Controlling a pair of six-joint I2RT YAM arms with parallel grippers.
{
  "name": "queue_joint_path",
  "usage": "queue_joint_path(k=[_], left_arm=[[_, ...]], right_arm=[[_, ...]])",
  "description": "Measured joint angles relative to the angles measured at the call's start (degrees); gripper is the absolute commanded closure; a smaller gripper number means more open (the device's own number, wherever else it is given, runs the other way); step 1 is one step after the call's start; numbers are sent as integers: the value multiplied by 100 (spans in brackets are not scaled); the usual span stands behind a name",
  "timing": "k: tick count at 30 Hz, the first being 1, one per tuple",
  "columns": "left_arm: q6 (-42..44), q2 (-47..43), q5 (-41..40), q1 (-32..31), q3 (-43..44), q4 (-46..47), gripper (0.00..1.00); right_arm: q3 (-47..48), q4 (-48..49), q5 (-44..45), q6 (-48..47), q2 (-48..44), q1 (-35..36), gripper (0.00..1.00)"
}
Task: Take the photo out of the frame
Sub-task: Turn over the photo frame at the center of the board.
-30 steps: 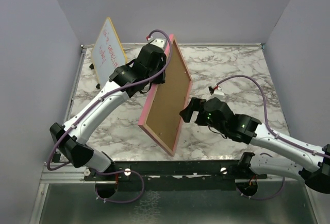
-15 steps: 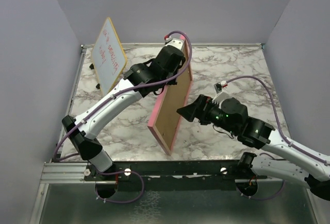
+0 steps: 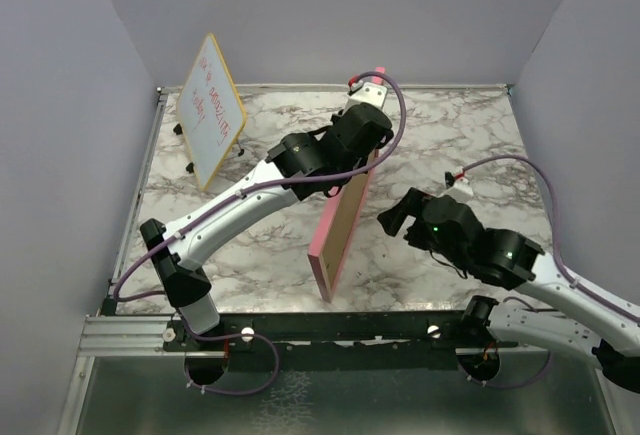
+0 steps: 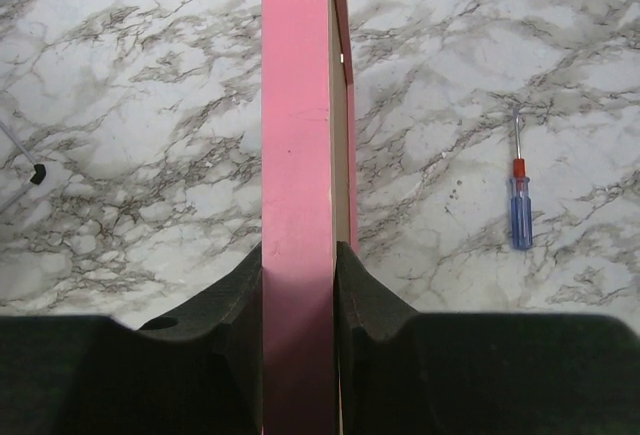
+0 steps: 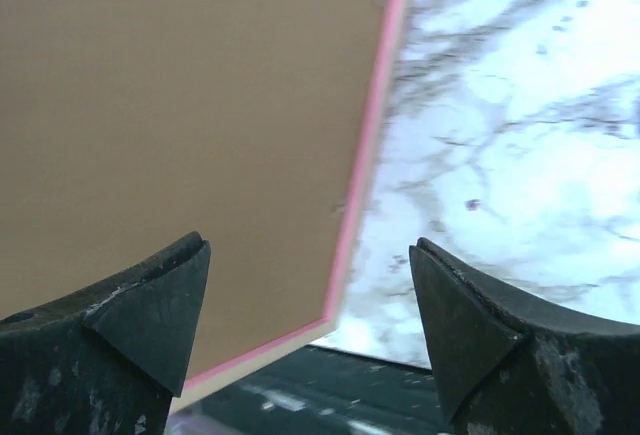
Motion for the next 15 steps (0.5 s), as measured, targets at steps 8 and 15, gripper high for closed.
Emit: queue_joint_path(k=[8, 15], left_arm=[[20, 136, -293, -227, 188, -98, 100], [92, 144, -625, -243, 262, -313, 100]], right_arm=[[-138, 282, 96, -94, 1818, -234, 27], [-1093, 2144, -981, -68, 1921, -1086, 27]])
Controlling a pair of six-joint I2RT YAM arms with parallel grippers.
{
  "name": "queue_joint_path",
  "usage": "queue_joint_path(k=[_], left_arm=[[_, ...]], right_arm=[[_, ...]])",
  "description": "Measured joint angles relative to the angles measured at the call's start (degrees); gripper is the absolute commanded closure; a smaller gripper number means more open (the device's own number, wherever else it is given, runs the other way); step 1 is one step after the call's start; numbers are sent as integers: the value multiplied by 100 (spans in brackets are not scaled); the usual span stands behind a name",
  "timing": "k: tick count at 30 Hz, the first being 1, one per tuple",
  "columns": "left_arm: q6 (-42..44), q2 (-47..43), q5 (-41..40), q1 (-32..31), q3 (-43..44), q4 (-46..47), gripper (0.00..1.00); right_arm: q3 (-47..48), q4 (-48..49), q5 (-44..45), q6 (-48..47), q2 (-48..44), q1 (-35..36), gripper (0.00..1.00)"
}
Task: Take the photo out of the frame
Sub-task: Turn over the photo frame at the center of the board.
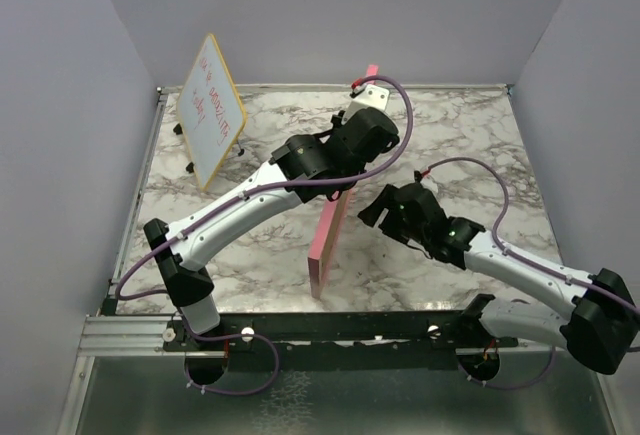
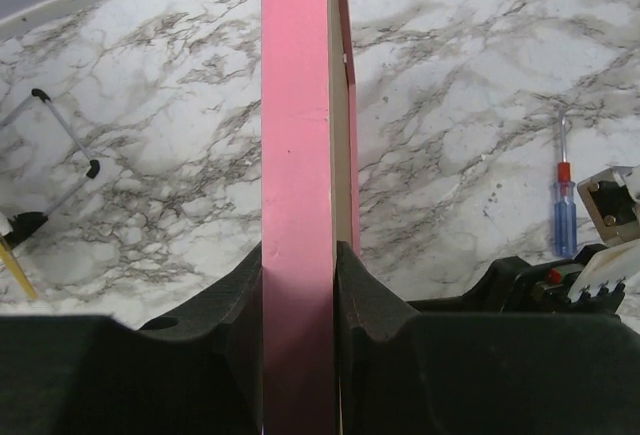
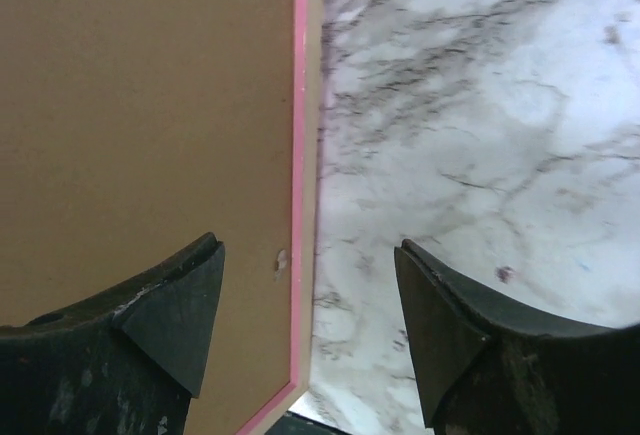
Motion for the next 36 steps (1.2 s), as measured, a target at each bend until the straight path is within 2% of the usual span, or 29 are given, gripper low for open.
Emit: queue_joint_path(k=[6, 14, 27, 36], left_arm=[[133, 22, -229, 2, 17, -195, 100], [144, 63, -297, 0, 22, -278, 100], [72, 258, -444, -70, 52, -457, 100], [-61, 295, -442, -168, -120, -90, 100]], right_arm=[[-11, 1421, -1119, 120, 782, -269, 27], [0, 2787, -2321, 407, 1845, -448, 29], [72, 3587, -3174, 616, 2450, -638, 28], [-328, 3978, -3342, 682, 2253, -953, 27]])
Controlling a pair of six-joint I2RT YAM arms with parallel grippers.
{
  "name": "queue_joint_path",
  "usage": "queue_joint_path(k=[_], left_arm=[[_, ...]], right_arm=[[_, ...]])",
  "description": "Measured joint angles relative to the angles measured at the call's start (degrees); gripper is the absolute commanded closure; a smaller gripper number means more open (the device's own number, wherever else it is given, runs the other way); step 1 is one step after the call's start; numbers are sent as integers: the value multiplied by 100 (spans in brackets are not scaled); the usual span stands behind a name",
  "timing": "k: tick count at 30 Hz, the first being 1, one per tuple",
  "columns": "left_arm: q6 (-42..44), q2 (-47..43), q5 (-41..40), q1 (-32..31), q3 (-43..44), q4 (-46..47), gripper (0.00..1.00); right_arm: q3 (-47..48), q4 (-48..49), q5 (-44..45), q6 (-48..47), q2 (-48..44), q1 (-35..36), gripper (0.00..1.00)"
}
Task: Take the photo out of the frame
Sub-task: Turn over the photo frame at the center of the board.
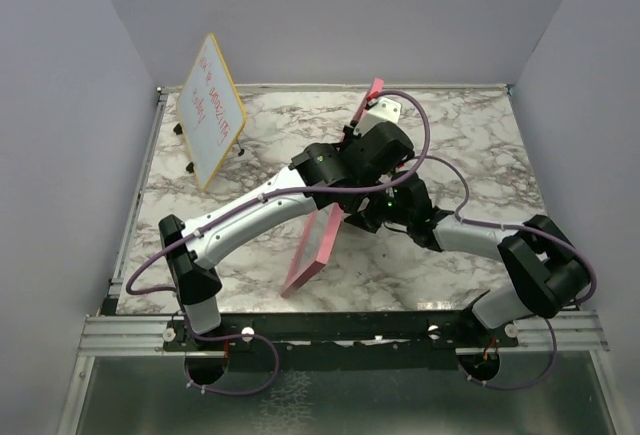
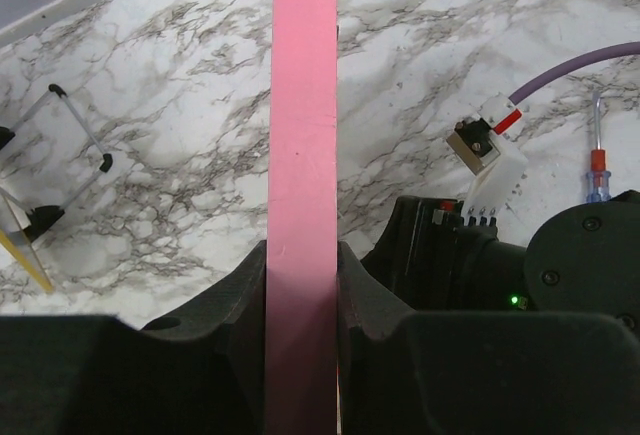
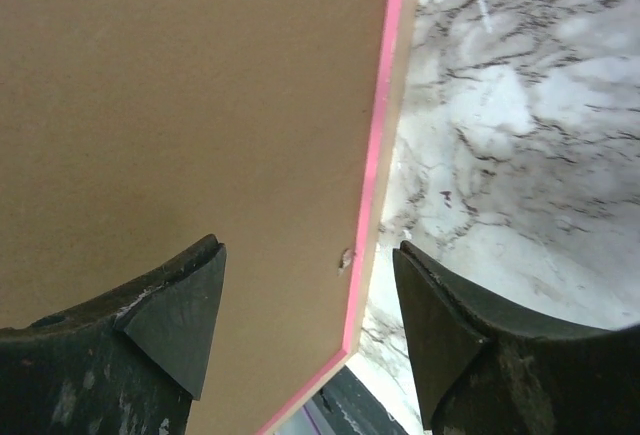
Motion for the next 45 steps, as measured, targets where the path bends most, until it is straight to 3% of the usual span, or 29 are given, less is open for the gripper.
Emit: queue_joint_path(k=[13, 17, 26, 31, 39, 45], left_arm=[[35, 118, 17, -157, -188, 560, 100], [35, 186, 17, -186, -262, 765, 100], [-72, 448, 48, -216, -586, 1445, 100], [37, 846, 66, -179, -1126, 1720, 100], [-175, 1508, 444, -66, -2240, 1757, 100], [-457, 1692, 800, -37, -2485, 1987, 100]], right_arm=[[-704, -20, 42, 157, -400, -125, 23], [-944, -798, 634, 175, -1532, -129, 22], [-1681, -2667, 1893, 221, -5010, -131, 23], [-1606, -4022, 2452, 315, -6151, -131, 22], [-595, -5309, 3257, 334, -6290, -131, 20], [-369, -5831, 3598, 380, -6122, -131, 20]])
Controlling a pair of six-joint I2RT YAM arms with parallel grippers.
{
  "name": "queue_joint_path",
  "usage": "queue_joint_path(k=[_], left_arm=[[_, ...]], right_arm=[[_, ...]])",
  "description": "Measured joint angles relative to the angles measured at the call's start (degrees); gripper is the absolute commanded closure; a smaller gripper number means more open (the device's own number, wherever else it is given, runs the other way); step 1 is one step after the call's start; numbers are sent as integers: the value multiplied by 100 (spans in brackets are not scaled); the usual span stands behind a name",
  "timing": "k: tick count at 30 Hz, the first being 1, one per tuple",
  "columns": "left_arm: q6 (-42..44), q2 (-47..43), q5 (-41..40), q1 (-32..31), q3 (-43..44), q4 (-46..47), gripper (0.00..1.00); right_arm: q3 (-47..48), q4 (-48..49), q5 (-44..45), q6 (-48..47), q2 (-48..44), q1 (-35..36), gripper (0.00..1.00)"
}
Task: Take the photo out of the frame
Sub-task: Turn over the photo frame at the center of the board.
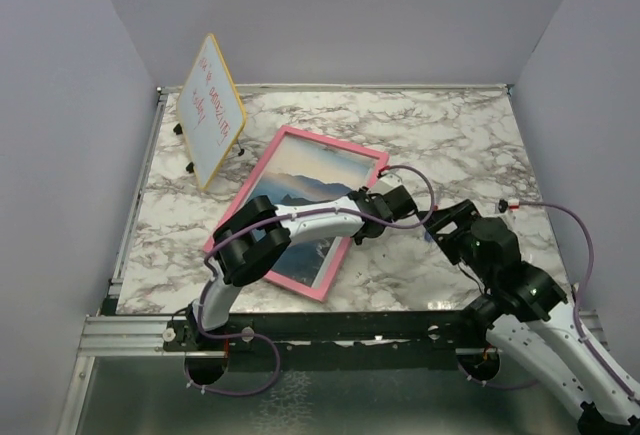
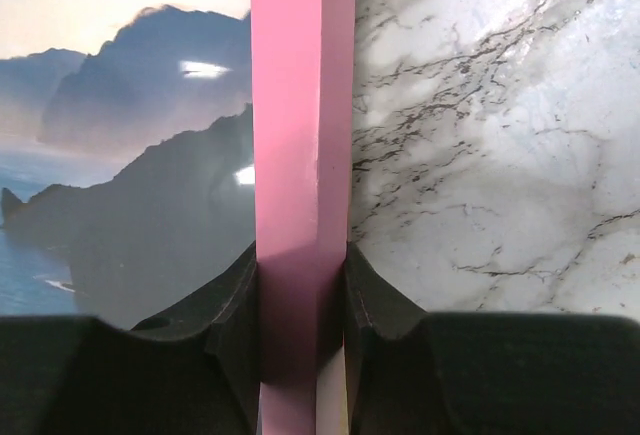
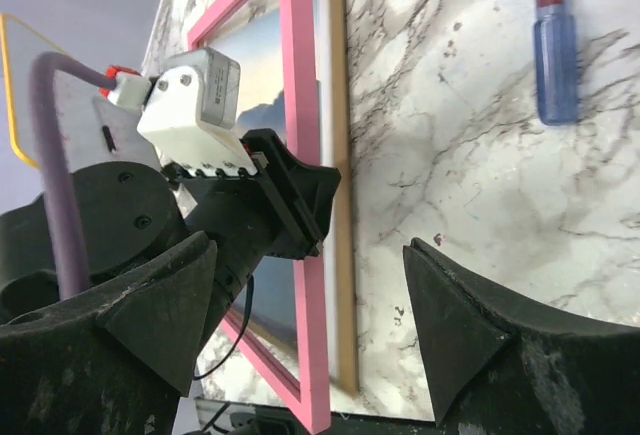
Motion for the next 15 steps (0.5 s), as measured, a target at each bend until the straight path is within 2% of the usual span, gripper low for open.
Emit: queue_joint_path(k=[2, 3, 6, 8, 10, 12, 15], left_arm=[[-98, 31, 105, 11, -103, 144, 100], [-160, 48, 181, 11, -175, 243, 96], [-299, 109, 450, 9, -339, 422, 77], [-398, 101, 588, 9, -369, 599, 53], [-487, 96, 737, 13, -380, 750, 36], [-573, 55, 890, 26, -402, 896, 25], [-605, -96, 1115, 24, -568, 994, 18]], right_arm=[[0, -229, 155, 70, -212, 0, 19], [2, -332, 247, 109, -339, 0, 18], [37, -579, 518, 109, -883, 0, 16], [157, -734, 684, 83, -1158, 0, 15], [299, -793, 800, -4, -1263, 0, 13], [439, -813, 855, -131, -1198, 0, 11], [570, -831, 857, -251, -804, 0, 10]])
